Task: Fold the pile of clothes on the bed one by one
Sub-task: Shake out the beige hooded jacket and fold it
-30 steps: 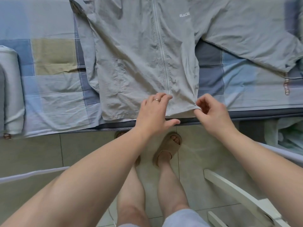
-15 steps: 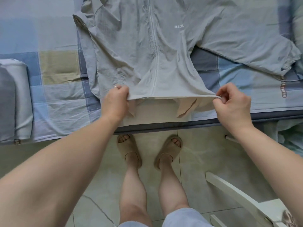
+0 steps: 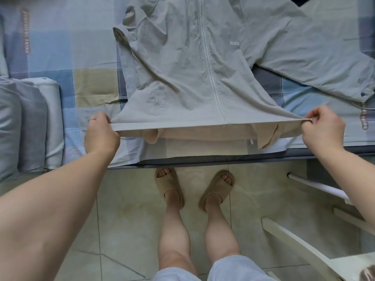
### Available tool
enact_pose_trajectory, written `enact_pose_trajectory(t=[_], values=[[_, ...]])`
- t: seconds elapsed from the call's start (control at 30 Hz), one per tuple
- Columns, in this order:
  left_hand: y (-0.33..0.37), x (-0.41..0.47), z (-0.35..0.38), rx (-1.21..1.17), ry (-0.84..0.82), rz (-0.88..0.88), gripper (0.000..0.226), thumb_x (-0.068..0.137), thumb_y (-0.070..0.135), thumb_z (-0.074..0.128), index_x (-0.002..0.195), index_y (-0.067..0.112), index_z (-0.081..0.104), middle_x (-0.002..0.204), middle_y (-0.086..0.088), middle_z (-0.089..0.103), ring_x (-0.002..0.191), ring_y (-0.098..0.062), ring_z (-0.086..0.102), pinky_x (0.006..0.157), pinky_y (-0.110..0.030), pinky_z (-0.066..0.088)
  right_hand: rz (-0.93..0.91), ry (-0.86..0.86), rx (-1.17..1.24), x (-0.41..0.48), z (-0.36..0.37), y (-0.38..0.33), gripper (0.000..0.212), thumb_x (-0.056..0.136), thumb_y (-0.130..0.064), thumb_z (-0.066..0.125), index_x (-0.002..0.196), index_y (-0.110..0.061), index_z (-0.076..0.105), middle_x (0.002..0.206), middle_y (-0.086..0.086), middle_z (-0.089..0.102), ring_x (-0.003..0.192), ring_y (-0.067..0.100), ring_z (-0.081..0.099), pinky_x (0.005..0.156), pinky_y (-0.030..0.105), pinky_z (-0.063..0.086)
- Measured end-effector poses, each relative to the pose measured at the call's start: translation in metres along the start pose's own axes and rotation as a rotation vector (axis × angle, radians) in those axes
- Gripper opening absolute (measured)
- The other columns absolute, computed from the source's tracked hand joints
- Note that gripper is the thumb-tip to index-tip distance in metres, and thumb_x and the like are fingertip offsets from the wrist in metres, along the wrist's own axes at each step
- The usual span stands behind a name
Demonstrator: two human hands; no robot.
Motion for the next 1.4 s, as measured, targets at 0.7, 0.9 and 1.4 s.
enact_pose_trajectory(t=[0.7, 0.9, 1.4], values=[[-0.089, -0.020, 0.021, 0.744, -0.229, 0.653, 0.034, 0.090, 0.006, 0.055, 0.121, 0.020, 0.054, 0.107, -0.011, 0.066, 0.089, -0.035, 0.065, 0.070, -0.037, 0.036, -0.429, -0.416, -0.771, -0.042, 0.049, 0.000, 0.029, 0.091, -0.008, 0.052, 0.111, -0.023, 0.036, 0.085, 0.009, 0.059, 0.063, 0.031, 0.054, 0.051, 0.035, 0.041], [-0.089, -0.019, 0.044, 0.821, -0.358, 0.505, 0.026, 0.097, 0.012, 0.045, 0.120, 0.021, 0.055, 0.123, -0.010, 0.060, 0.104, -0.035, 0.061, 0.082, -0.038, 0.039, -0.596, -0.490, -0.817, -0.060, 0.079, -0.001, 0.025, 0.087, -0.007, 0.058, 0.096, -0.021, 0.040, 0.083, 0.004, 0.046, 0.065, 0.030, 0.051, 0.047, 0.030, 0.028], [-0.080, -0.015, 0.038, 1.056, -0.409, 0.286, 0.039, 0.095, 0.005, 0.046, 0.126, 0.018, 0.065, 0.122, -0.003, 0.065, 0.116, -0.029, 0.061, 0.092, -0.034, 0.041, -0.524, -0.535, -0.825, -0.087, 0.096, 0.007, 0.007, 0.095, -0.016, 0.051, 0.102, -0.017, 0.051, 0.092, 0.003, 0.053, 0.085, 0.029, 0.062, 0.055, 0.033, 0.035]])
Point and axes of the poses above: each hand's wrist, its own x-axis towards the middle knuckle, its own z-axis out of the palm, y = z × x, the point moved 2 cm from there along x, towards the middle knuckle
